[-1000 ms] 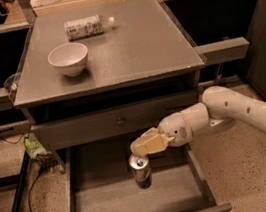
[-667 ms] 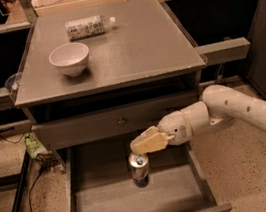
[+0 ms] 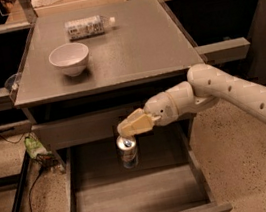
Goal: Pick redbull can from middle drawer and place on counter
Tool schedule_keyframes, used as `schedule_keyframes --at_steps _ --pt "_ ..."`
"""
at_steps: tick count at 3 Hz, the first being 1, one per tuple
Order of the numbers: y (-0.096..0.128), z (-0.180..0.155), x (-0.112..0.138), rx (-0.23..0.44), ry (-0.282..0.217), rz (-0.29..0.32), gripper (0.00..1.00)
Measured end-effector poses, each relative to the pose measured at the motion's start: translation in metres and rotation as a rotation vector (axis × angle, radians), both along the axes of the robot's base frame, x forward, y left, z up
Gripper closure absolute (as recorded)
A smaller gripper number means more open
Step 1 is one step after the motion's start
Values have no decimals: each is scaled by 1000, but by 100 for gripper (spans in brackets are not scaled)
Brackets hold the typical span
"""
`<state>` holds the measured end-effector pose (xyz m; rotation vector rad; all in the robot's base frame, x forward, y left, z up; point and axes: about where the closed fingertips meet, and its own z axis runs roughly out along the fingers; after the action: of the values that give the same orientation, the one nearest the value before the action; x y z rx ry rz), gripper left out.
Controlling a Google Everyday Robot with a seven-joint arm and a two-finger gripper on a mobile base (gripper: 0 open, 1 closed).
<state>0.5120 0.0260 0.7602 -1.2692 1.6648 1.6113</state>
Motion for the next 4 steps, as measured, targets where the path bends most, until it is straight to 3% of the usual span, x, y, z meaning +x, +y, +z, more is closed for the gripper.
schedule_keyframes --at_steps 2,4 --pt "19 37 34 -36 -66 34 100" --pt "-1 38 42 -69 -61 -9 100"
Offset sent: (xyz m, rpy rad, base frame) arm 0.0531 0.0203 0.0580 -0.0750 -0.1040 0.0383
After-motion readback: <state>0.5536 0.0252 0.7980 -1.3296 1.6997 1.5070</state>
